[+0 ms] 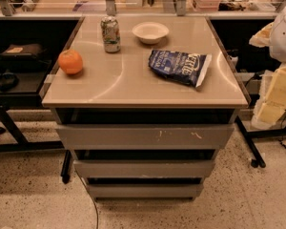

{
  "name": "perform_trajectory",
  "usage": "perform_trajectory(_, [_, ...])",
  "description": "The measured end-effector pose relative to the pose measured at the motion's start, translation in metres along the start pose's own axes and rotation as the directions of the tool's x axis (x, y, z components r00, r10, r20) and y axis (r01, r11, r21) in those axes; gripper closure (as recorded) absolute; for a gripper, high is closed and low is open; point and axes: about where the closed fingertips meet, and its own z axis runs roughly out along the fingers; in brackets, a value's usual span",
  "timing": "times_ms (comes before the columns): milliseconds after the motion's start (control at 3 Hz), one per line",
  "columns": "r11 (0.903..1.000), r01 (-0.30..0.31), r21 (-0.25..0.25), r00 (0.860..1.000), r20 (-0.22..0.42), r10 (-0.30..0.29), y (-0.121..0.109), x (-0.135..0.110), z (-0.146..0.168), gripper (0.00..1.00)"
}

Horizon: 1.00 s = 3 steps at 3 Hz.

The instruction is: Open bottom drawer

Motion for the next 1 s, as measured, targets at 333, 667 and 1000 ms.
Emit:
perform_trajectory(333, [1.0, -0.001, 0.002, 1.0, 0.002, 0.001, 0.0, 0.0, -0.001, 0.0])
perform_trajectory(667, [0.9997, -0.002, -0.024, 1.0, 0.008, 0.003, 0.012, 0.003, 0.01, 0.0])
perform_trajectory(1000, [0.9956, 0.027, -0.089, 0.998, 0.063, -0.022, 0.058, 0.01, 0.05, 0.0])
